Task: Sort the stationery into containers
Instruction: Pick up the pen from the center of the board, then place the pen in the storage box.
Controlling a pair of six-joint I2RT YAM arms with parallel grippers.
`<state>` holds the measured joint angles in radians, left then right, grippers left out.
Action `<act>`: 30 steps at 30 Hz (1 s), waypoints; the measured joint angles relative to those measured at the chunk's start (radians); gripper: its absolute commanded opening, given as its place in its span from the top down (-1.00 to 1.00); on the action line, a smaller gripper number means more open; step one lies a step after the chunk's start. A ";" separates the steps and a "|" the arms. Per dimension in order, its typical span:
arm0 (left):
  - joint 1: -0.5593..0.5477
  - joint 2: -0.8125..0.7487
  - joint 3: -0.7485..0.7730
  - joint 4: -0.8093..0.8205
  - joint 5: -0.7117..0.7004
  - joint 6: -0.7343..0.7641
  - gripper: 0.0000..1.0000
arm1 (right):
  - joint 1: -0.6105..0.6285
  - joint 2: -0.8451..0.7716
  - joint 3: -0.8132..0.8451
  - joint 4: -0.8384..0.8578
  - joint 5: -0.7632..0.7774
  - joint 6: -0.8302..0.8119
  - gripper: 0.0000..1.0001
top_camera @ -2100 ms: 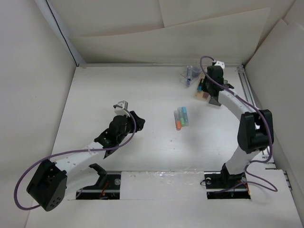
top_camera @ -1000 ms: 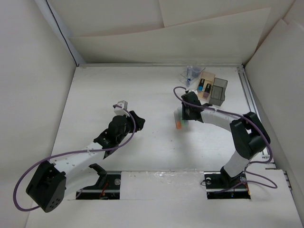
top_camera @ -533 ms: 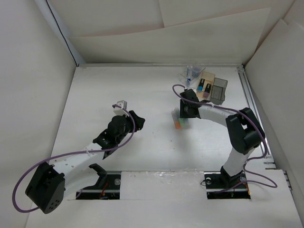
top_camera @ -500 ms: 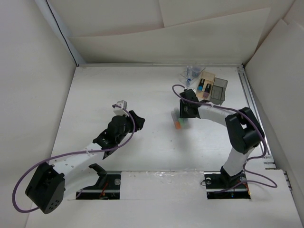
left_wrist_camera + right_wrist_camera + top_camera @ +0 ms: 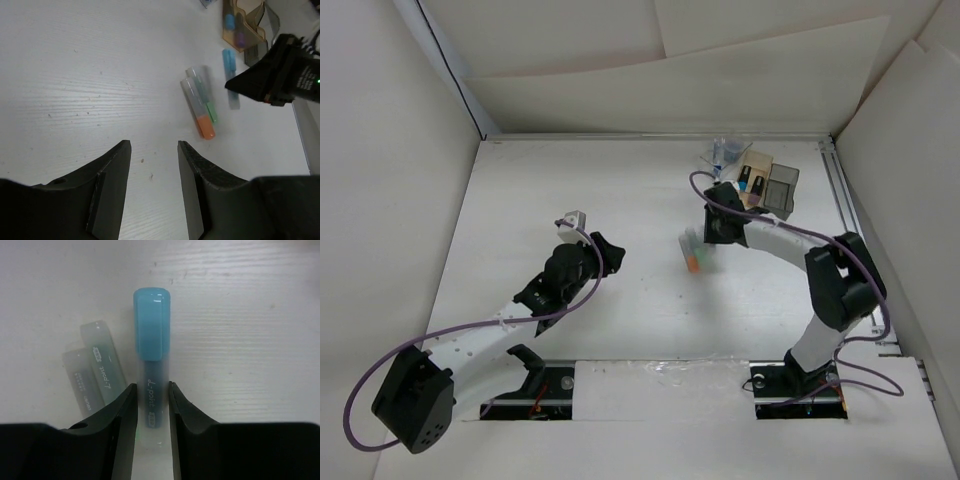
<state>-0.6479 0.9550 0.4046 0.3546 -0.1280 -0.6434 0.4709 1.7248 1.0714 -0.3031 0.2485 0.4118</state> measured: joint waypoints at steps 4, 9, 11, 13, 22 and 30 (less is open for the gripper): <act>0.000 -0.001 0.000 0.000 0.003 0.000 0.22 | -0.099 -0.130 0.031 -0.013 -0.006 -0.014 0.95; 0.000 -0.001 0.000 0.000 0.012 0.000 0.22 | -0.312 -0.171 0.151 0.028 -0.001 -0.027 0.95; 0.000 -0.001 0.000 0.000 0.015 0.000 0.22 | -0.372 -0.161 0.166 0.043 0.002 -0.031 0.95; 0.000 -0.001 0.000 0.000 0.016 0.000 0.22 | -0.415 -0.132 0.178 0.043 0.002 -0.031 0.95; 0.000 -0.001 0.000 0.000 0.016 0.000 0.22 | -0.507 0.070 0.232 0.040 -0.045 -0.030 0.23; 0.000 0.024 0.000 0.001 0.016 0.000 0.22 | -0.509 0.041 0.232 0.042 -0.045 -0.022 -0.17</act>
<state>-0.6479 0.9787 0.4046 0.3553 -0.1116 -0.6434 -0.0380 1.7660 1.3029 -0.2611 0.2031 0.3897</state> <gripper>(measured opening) 0.389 0.576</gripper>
